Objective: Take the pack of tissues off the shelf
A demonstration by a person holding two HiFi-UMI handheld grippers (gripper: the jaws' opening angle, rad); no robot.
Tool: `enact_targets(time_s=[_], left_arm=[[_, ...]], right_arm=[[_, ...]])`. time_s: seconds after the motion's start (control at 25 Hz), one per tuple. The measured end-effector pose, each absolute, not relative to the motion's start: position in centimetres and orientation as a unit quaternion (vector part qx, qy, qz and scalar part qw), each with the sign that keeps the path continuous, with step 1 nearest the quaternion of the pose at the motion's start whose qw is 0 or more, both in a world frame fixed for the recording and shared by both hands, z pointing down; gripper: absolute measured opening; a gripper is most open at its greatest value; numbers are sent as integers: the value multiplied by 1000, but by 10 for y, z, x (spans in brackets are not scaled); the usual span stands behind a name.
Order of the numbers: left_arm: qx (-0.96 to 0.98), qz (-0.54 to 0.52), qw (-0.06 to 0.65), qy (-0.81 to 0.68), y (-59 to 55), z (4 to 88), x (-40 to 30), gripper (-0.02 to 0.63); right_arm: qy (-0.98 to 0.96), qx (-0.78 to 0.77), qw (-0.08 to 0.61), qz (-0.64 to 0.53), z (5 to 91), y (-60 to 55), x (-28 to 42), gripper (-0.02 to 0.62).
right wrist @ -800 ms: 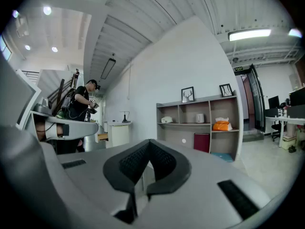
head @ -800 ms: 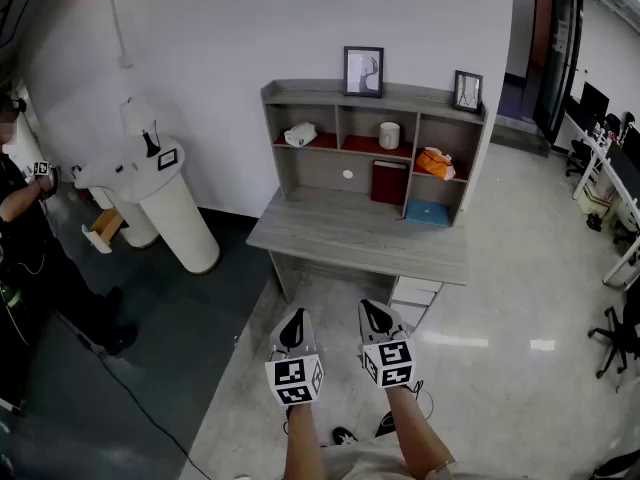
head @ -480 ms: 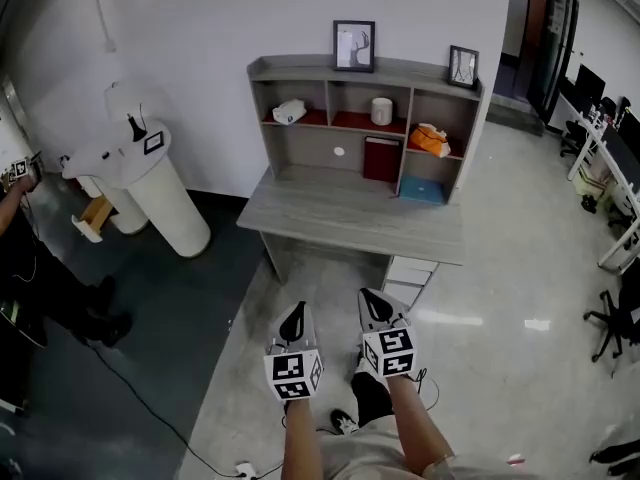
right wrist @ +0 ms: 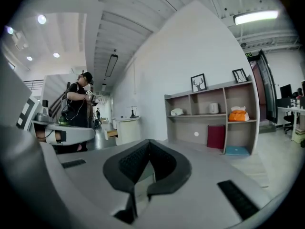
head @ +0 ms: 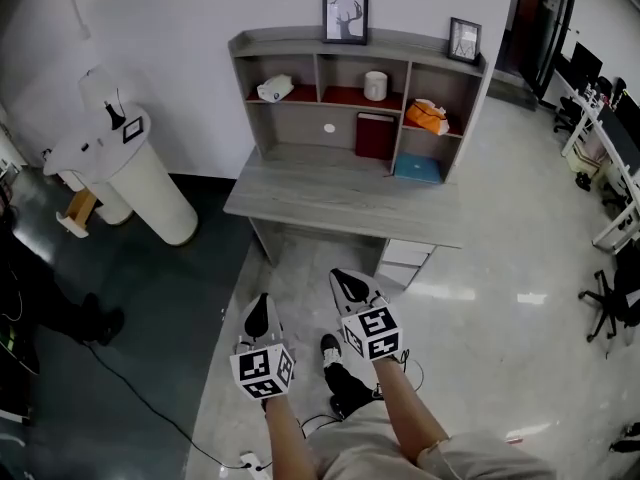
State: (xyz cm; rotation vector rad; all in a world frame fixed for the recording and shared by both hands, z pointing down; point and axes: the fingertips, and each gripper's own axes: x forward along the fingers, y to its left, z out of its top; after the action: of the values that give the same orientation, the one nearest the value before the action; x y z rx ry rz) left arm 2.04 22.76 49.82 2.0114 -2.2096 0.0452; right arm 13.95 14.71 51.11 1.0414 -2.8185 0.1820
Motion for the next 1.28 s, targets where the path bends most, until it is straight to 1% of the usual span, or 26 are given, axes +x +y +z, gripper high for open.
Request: enact_targets(time_s=[0.2,0.32,0.4,0.56,0.76,0.92,1.08,1.28], left_arm=[[673,20,84,-735,199,508,0,8],[676,12,77,-733,174,501,-15,8],[684,13,72,-726,151,497,-20,8],[699,7,79,-711,96,499,-24,8],[726,31,68,-683,40,492,-28,8],[718,53,51,-693,9,479,-60,8],[702,68,41,-707,-15,471,-89,8],[698,65,42,-712,-34,474,-105,8]], right_arm=[[-935,342,68,57,514,121,116,17],[-936,344,55,58,509,99,102,15],[-933,351,42,62,503,81,97,15],[-931,359,46,52,500,40,90,15],[-924,379,24,55,485,-21,76,15],[-927,367,3,78,482,-57,45,15],[-936,340,1,88,487,-82,11,15],[-937,338,8,88,494,-115,3,15]])
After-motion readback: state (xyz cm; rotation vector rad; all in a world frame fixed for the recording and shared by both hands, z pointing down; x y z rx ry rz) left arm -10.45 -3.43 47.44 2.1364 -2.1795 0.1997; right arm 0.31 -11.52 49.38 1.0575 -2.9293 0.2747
